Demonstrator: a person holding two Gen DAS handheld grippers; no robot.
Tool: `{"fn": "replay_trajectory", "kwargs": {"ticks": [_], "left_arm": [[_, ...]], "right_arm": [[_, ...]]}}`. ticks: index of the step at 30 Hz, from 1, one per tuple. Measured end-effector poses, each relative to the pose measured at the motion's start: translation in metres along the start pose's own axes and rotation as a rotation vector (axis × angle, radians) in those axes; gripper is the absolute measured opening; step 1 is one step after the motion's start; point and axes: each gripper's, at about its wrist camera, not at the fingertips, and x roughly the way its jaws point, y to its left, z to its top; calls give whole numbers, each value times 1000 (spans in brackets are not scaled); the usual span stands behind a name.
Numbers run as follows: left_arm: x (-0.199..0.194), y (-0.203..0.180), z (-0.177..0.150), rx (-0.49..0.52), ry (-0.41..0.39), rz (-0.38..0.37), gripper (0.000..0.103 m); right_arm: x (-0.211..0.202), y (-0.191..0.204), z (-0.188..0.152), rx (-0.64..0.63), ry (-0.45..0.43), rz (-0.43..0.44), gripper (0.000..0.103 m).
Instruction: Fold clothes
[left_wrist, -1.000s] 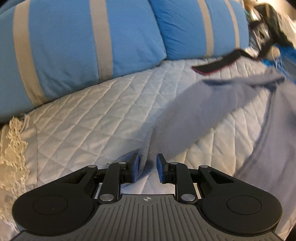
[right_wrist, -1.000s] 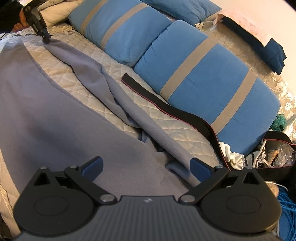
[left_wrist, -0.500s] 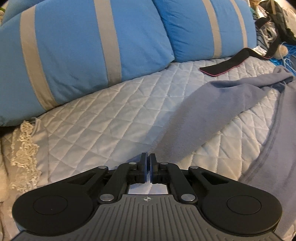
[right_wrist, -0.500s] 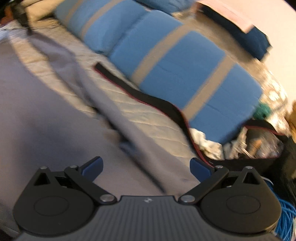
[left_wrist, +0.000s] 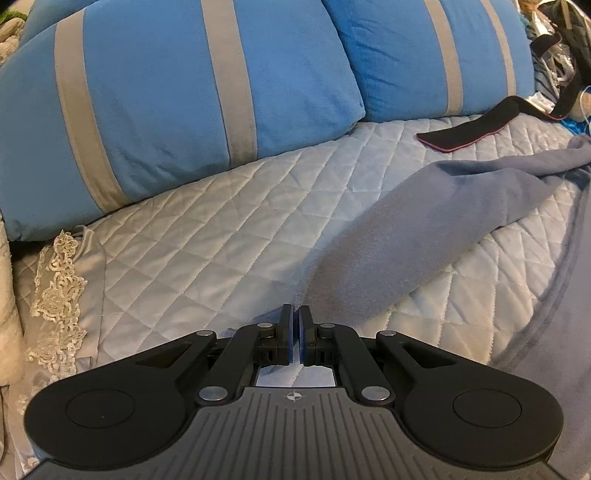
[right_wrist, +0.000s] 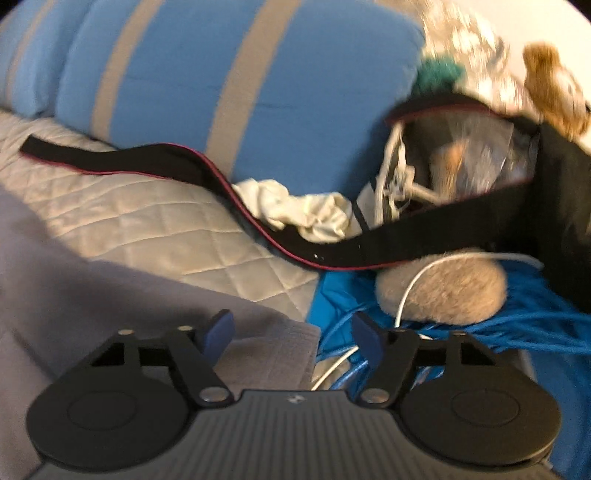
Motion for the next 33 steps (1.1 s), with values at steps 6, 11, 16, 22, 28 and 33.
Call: {"fn": "replay_trajectory", "kwargs": {"ticks": [6,11,16,22,28,33], "left_arm": [[1,1,-3,-11,4,1,3],[1,2,-7,-30,1,-1,3],[4,2,-10,-40,8,5,3],[6,1,-10,-34,5,31,3],[-7,2,-7,-29,-35,97,3],[-36,0,3,-16,-97,129,2]], "right_arm": [[40,2,9,-164,75,83,71],[68,-4,19,-280,175,223,73],[83,-11,20,-255,197,321,74],[76,-2,15,-255,195,382,21],[51,26,9,-328,124,248,3],[0,15,14,-273,-36,141,3]]}}
